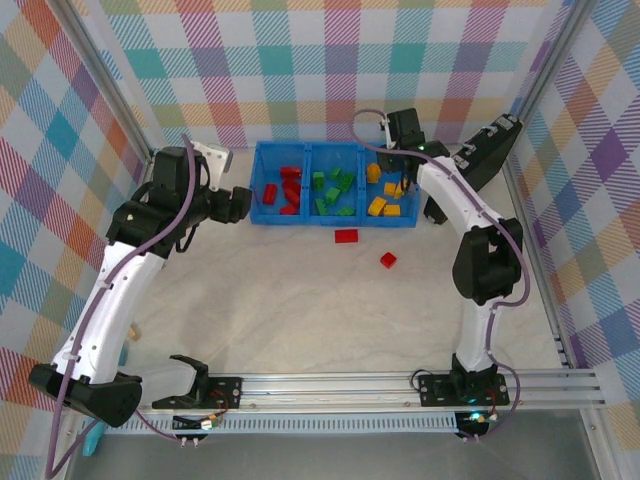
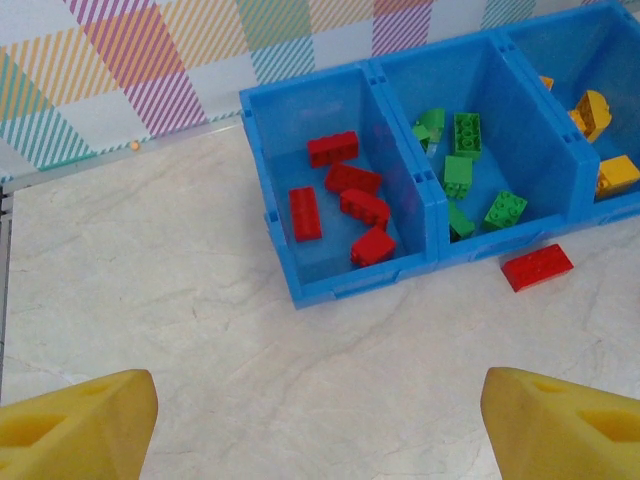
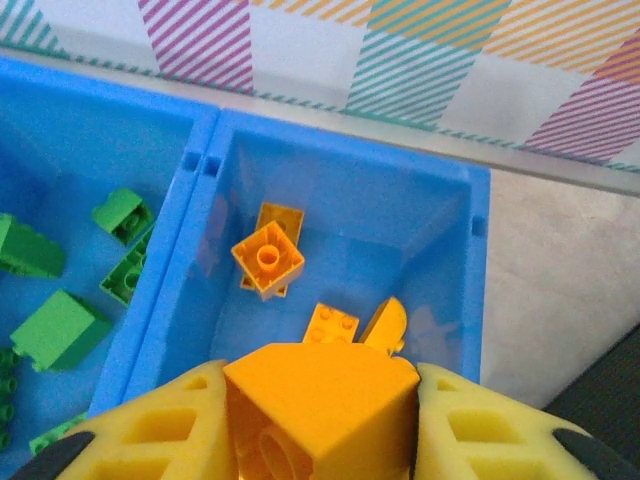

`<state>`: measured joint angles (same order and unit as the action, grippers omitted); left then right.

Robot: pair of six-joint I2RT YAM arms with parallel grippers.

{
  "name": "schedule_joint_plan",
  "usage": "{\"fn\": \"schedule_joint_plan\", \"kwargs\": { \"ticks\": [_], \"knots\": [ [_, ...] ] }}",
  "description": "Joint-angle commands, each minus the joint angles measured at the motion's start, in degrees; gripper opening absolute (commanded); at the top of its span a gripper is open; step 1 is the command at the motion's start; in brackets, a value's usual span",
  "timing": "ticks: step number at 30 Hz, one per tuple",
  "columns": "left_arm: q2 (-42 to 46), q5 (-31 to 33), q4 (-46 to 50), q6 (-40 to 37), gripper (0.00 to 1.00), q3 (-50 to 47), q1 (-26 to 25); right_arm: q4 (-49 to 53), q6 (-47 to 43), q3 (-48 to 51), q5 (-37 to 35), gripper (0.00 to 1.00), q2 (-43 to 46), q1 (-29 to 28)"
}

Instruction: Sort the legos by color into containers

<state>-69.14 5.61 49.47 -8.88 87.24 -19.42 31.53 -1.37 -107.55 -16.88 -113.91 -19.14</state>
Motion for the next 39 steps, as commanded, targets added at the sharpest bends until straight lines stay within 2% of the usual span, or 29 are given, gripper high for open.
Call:
{"fn": "schedule_joint_plan", "kwargs": {
  "ticks": [1,5,10,17,26,33,39],
  "knots": [
    [0.1,0.2,0.8,-0.7,0.84,1.0,-0.3,-1.7,0.1,-4.2,2.5,0.31,-2.2,-0.2],
    [-0.3,-0.8,1.0,-0.3,0.84,0.9,-0.3,-1.0,0.5,-7.1,2.8,0.31,-5.7,0.1],
    [-1.6,-7.9,2.3,0.8,0.85,-0.1,-1.5,-2.5,0.6,-7.5,2.1,0.32,-8.7,0.2],
    [-4.2,-7.2,1.4,1.9,0.86,-3.7,-9.3,-2.0,1.0,-9.7,2.1,0.33,-13.8,0.3],
    [-9.1,-8.2,-7.8,5.7,0.87,-8.4,-19.7,-2.5,1.4,-9.6,2.5,0.34,-18.8,0.3],
    [-16.8,-8.9,-16.8,9.1,0.87,-10.1,-25.1,-3.2,0.8,-8.9,2.8,0.39,-20.0,0.6],
    [-25.9,-9.6,-22.1,11.0,0.87,-7.0,-29.4,-3.1,-0.5,-8.7,4.1,0.44,-20.0,0.9]
  ]
}}
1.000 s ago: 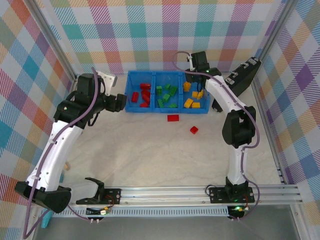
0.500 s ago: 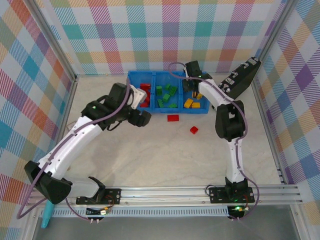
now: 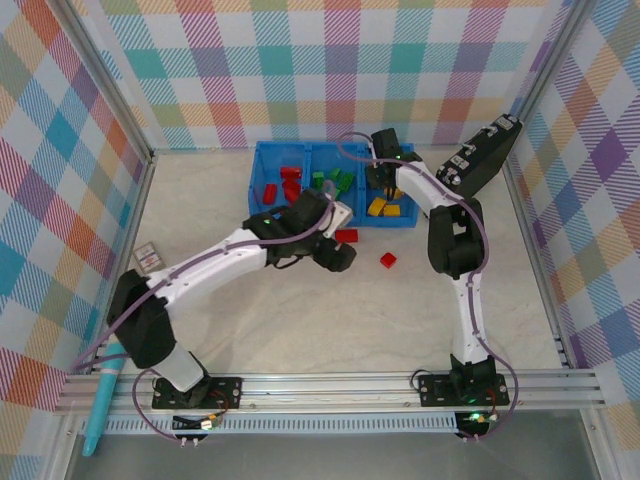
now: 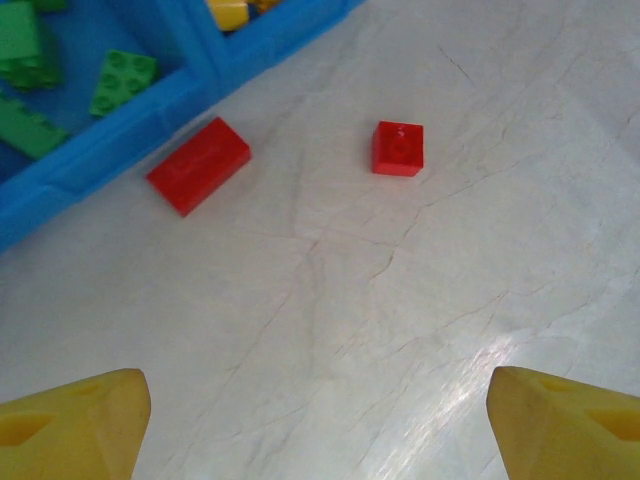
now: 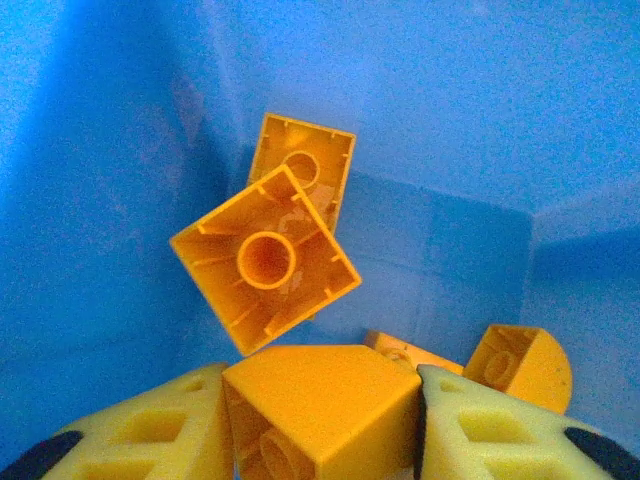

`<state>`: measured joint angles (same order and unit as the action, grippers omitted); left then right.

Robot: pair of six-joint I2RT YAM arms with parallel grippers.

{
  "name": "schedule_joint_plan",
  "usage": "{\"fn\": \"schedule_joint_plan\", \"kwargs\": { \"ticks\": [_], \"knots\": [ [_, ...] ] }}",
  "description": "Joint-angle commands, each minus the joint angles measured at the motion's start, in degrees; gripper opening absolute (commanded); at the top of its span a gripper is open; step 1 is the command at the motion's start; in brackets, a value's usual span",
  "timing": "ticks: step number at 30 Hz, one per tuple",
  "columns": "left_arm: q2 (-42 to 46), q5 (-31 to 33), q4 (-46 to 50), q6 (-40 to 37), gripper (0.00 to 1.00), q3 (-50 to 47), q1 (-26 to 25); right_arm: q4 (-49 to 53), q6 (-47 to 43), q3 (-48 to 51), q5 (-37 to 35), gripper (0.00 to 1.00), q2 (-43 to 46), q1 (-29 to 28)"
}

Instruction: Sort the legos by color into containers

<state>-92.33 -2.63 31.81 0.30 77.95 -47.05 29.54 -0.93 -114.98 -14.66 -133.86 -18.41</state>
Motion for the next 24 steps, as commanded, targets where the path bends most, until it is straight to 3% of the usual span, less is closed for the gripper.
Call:
{"fn": "schedule_joint_plan", "kwargs": {
  "ticks": [1,10,24],
  "knots": [
    [-4.2,-2.1,-5.3,2.1,0.87,3.0,-2.5,-1.2,-1.3,-1.3,1.9,0.46,-0.1,0.2],
    [-17.7,-2.9,-9.9,3.7,0.87,10.1,-7.1,-2.5,-2.3,0.6,2.9,0.62,2.8,0.7],
    [-32.3,-2.2,-6.3,3.0,0.86,24.0,-7.6,-3.8,-3.8,2.1,4.1,0.65,9.1,2.0]
  ]
}}
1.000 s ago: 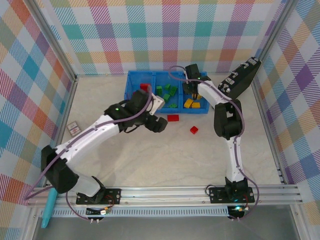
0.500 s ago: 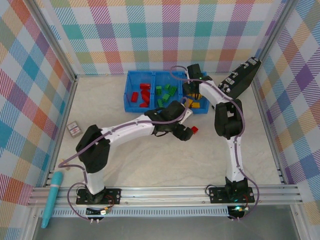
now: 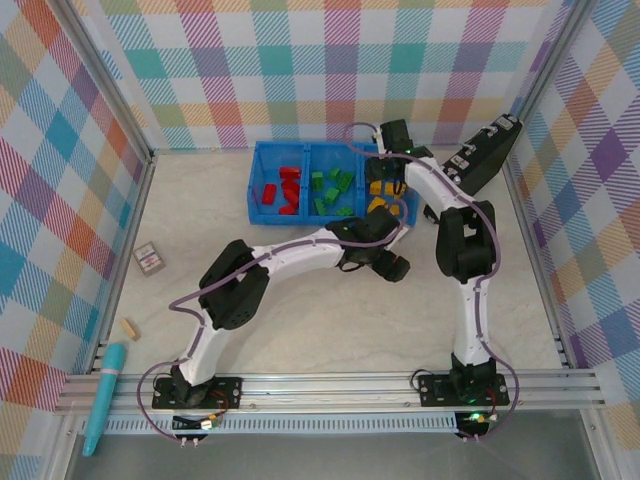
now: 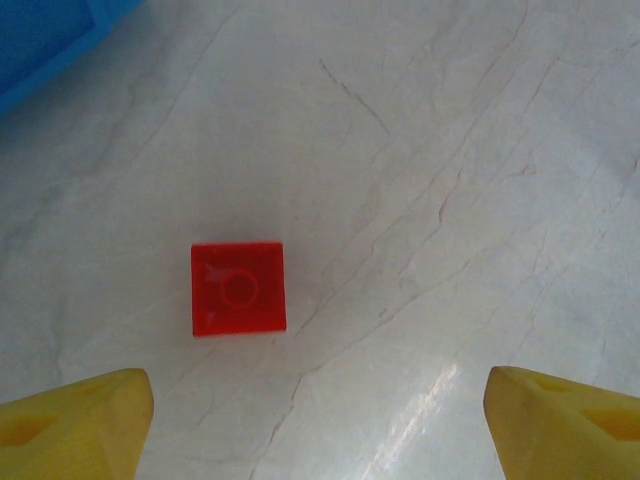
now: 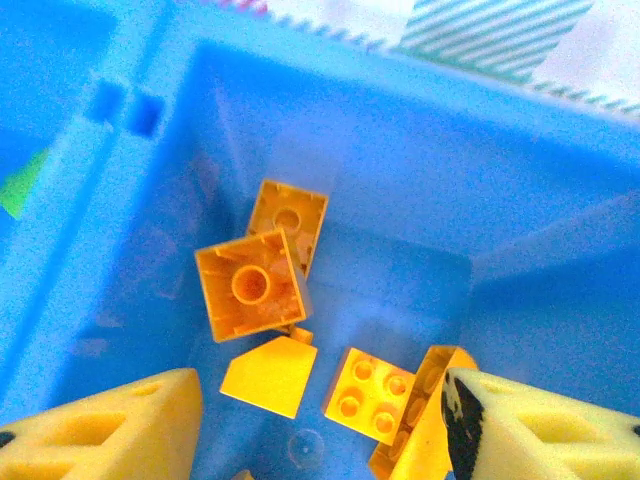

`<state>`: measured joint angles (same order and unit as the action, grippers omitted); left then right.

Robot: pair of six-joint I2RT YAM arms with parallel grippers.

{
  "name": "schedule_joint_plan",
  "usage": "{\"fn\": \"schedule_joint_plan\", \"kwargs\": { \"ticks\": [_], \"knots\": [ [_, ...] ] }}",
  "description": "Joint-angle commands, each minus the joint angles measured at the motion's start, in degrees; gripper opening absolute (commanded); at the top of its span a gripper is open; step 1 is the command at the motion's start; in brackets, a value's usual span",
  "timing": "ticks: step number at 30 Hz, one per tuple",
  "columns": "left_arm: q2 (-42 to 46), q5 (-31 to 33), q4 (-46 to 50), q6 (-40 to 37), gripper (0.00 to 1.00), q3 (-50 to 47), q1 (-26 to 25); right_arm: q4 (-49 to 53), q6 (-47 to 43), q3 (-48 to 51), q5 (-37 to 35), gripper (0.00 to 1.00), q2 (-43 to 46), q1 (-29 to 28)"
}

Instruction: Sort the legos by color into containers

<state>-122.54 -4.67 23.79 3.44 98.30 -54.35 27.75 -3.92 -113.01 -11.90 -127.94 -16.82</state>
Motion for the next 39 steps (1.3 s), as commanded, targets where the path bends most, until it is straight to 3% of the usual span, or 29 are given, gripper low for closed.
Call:
{"fn": "schedule_joint_plan", "kwargs": {
  "ticks": [1,14,25,32,39],
  "knots": [
    [-3.2,0.0,2.8,-0.2,0.86,5.0,-0.3,-2.3,-0.7,0.5,1.3,0.65,3.6,0.5],
    [-9.8,2.0,5.6,-1.2,0.83,10.4,-0.1,-6.7,-4.1,12.9,0.8,0.67,18.4,2.3],
    [-14.1,1.5,6.9,0.1,0.64,13.5,0.7,-8.7,-2.1,28.6,-2.5,0.69,37.3,3.7],
    [-14.8,1.5,7.4,0.7,0.42,14.3,1.0,-8.4,-1.0,34.4,-4.1,0.7,42.1,4.8],
    [-14.0,1.0,8.1,1.4,0.35,13.9,1.2,-8.0,1.6,38.3,-3.0,0.7,45.7,7.3]
  ]
}}
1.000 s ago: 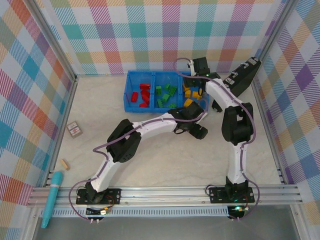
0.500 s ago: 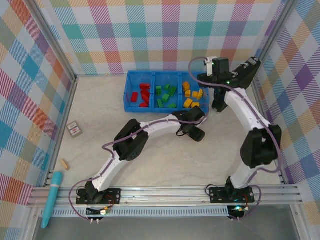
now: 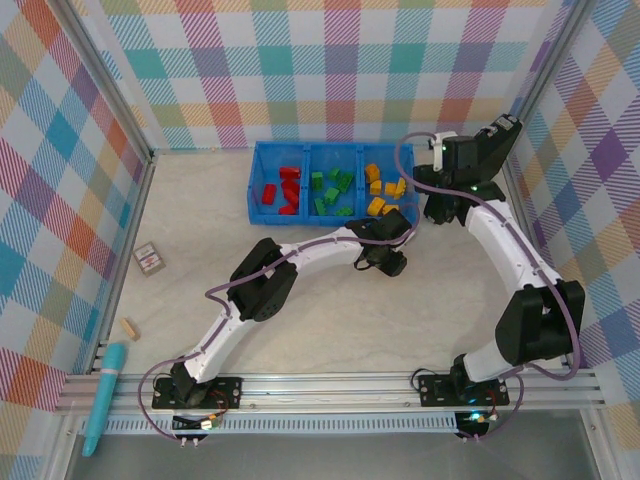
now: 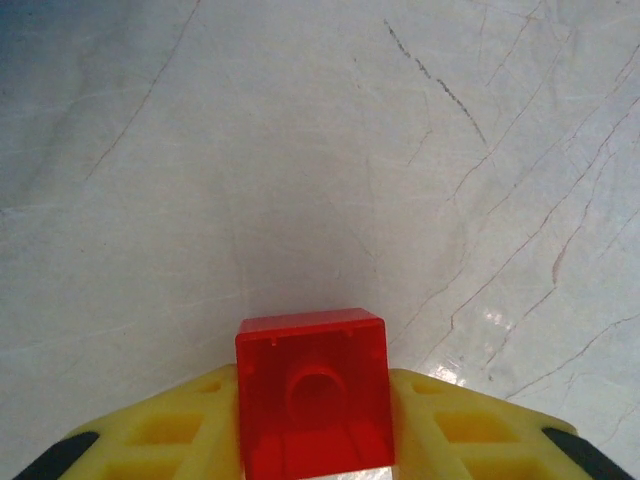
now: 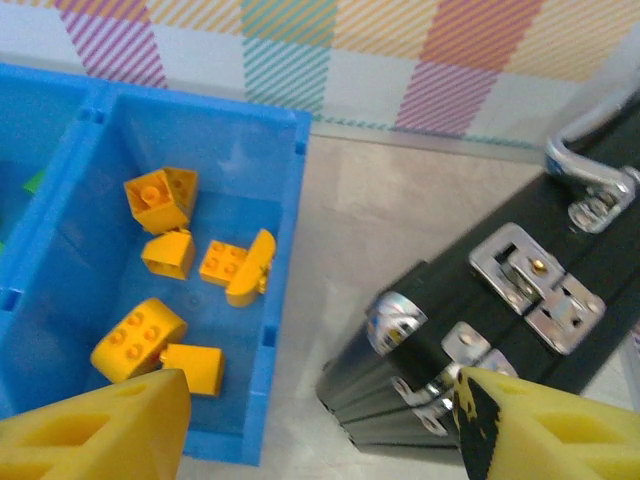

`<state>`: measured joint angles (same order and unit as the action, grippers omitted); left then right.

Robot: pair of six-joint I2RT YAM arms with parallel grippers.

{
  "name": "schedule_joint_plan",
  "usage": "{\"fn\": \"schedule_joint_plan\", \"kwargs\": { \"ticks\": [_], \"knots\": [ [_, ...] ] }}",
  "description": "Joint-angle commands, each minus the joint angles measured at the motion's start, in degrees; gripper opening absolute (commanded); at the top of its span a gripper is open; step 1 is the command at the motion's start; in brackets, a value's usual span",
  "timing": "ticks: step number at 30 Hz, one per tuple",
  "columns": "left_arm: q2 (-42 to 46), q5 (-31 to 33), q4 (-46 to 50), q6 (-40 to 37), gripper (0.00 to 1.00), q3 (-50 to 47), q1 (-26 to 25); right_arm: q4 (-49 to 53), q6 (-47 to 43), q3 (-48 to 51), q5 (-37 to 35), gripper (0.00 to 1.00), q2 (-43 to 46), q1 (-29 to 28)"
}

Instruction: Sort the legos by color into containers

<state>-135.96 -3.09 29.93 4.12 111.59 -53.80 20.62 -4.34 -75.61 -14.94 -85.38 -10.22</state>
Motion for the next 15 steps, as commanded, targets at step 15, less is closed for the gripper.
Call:
{"fn": "schedule_joint_plan", "kwargs": {
  "ticks": [15],
  "knots": [
    [2.2,1.5,2.0,1.3,0.32,-3.0,1.2,1.2,3.4,3.8,0.0,0.71,7.7,1.7]
  ]
}}
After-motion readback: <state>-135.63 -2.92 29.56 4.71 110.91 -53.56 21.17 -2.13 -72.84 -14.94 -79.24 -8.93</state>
